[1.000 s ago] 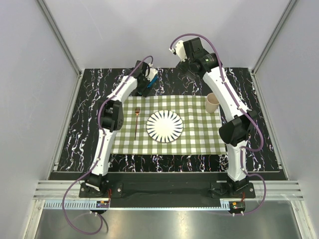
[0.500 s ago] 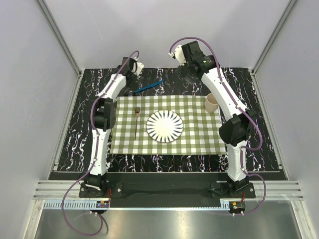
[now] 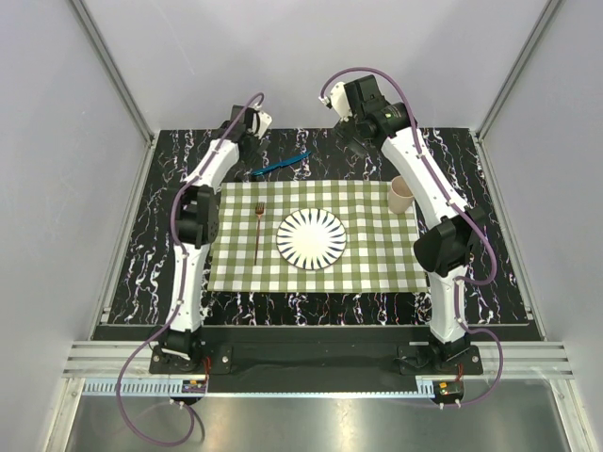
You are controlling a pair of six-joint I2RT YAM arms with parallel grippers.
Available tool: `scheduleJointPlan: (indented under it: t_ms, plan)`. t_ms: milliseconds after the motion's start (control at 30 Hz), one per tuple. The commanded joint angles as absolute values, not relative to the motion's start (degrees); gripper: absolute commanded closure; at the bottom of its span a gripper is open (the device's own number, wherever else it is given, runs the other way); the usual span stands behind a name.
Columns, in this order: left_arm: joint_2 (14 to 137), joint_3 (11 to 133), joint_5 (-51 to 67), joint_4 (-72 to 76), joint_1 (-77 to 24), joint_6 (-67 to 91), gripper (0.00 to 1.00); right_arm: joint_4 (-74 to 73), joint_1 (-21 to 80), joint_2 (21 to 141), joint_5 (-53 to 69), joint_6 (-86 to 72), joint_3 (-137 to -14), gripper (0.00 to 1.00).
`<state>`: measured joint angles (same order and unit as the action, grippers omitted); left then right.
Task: Set the dinner table for one person
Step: Move the knife to the center of the board.
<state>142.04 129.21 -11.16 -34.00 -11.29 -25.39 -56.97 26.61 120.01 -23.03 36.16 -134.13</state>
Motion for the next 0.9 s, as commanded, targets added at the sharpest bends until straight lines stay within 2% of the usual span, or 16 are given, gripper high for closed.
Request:
scheduleJointPlan:
  t_ms: [0, 433, 867]
  plan:
    - [144.8, 132.3, -15.6, -30.3, -11.8, -29.5, 0.14, -56.4, 27.4, 118.7, -23.4, 35.9, -136.2, 0.05]
    - [147.5, 130.8, -18.8, -29.5, -11.7, -38.9, 0.13, -56.4, 27.4, 118.7, -24.0, 36.1, -137.0, 0.06]
    - [142.3, 125.6, -9.3, -30.4, -11.9, -38.5, 0.14, -56.3, 27.4, 120.8, -23.6, 37.0, -140.3, 0.05]
